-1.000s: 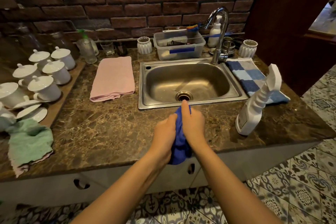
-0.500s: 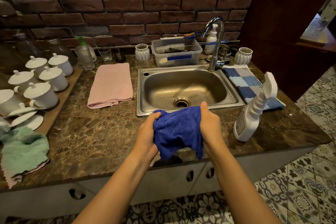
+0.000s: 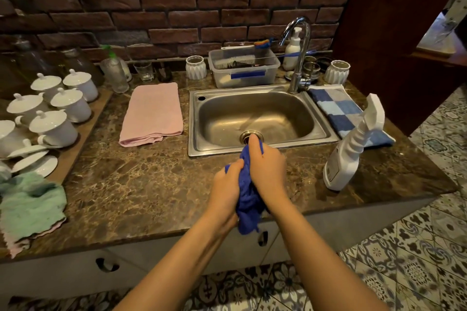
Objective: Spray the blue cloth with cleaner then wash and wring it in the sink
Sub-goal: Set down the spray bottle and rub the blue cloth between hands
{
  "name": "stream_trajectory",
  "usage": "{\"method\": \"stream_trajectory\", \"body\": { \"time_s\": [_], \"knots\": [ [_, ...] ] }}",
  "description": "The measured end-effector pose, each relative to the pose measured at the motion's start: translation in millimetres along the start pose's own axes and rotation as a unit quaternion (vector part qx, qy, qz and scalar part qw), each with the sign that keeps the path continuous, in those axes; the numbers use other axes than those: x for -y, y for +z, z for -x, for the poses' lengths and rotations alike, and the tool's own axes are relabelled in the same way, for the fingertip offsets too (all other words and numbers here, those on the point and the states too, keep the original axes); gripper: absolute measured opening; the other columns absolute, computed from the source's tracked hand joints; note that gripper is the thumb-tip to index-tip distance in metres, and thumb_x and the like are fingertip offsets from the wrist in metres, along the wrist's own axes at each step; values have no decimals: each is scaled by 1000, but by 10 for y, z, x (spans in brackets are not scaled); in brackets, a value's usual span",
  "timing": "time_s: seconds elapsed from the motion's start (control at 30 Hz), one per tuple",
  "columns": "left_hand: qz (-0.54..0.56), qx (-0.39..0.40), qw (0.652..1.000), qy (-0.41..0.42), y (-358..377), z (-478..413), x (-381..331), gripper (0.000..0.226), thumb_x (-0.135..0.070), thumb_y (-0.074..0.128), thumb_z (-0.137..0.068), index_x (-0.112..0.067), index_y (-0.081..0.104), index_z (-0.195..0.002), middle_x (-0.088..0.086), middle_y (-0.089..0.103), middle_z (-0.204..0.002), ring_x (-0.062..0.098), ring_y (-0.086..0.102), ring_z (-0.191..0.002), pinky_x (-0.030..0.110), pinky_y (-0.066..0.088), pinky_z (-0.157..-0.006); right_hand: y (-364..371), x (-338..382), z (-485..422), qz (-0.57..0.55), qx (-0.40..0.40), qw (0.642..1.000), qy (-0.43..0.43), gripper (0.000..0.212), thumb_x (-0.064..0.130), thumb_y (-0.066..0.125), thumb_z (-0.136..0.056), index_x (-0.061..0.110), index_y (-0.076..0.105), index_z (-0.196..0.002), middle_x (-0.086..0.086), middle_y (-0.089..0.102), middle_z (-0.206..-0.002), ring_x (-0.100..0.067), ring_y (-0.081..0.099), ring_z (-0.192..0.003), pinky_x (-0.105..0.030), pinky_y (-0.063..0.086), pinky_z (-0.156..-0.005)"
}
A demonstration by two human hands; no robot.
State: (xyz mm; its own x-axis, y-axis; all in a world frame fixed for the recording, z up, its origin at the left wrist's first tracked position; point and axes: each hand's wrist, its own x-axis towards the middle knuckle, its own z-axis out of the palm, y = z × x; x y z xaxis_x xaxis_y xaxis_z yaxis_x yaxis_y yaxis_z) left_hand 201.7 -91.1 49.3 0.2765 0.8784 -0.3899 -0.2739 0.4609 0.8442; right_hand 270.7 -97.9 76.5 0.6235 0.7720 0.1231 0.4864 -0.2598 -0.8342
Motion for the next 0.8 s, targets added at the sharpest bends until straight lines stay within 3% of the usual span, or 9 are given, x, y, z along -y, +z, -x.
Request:
{"method": "stream_trajectory", "body": {
  "time_s": [0.13,0.27,0.4,0.47,0.57,0.63,0.7,0.8],
  "knots": [
    [7,-45,999,19,-114,-104,-93,25,-20,50,-92,-12,54,-68,6,59,-61,14,57,-53,22,46,-51,74,-59,268,66,35,997,-18,51,43,31,-96,12,56,-64,-10,60,-66,-26,55,-63,-30,35,-57],
    [38,-8,999,-9,-96,-30,-51,41,-21,47,-93,-16,53,-53,-3,52,-44,7,50,-40,16,41,-41,83,45,416,113,17,990,-77,53,47,30,-96,10,62,-75,-11,63,-71,-29,57,-68,-32,36,-59],
    [-3,-11,1000,-15,38,53,-40,43,-18,54,-88,-19,42,-47,-3,40,-39,10,38,-37,22,29,-41,38,8,59,55,5,998,-35,54,44,31,-96,12,51,-58,-8,58,-61,-26,55,-61,-32,33,-57],
    [-5,-19,1000,-16,31,-34,-97,38,-17,54,-87,-19,44,-50,-3,43,-40,11,40,-39,22,32,-42,33,-40,111,72,-4,996,-42,55,44,29,-96,10,55,-62,-6,58,-62,-25,54,-60,-30,34,-56],
    [44,9,998,-42,-22,-134,-236,31,-11,53,-85,-18,45,-55,-7,44,-35,5,41,-31,14,34,-37,112,4,474,107,-2,988,-114,65,56,17,-87,9,58,-68,-11,64,-66,-29,58,-63,-31,34,-56],
    [80,66,993,-53,5,-76,-276,33,-9,59,-72,-20,44,-45,-9,37,-32,3,34,-27,12,28,-34,164,69,564,100,-16,982,-156,65,56,16,-84,9,56,-63,-12,64,-61,-30,60,-58,-30,36,-53],
    [91,62,992,-58,46,-2,-230,40,-16,55,-83,-20,44,-45,-8,39,-33,3,37,-28,11,30,-34,153,122,348,99,-37,986,-131,62,53,23,-91,8,60,-68,-14,65,-65,-31,61,-61,-31,37,-54],
    [16,7,999,-42,83,-8,-180,40,-20,51,-90,-17,40,-52,-6,41,-36,6,39,-30,15,31,-32,-6,77,15,46,-34,998,-29,52,44,30,-96,11,55,-64,-11,60,-65,-28,54,-61,-29,35,-57]
  ]
}}
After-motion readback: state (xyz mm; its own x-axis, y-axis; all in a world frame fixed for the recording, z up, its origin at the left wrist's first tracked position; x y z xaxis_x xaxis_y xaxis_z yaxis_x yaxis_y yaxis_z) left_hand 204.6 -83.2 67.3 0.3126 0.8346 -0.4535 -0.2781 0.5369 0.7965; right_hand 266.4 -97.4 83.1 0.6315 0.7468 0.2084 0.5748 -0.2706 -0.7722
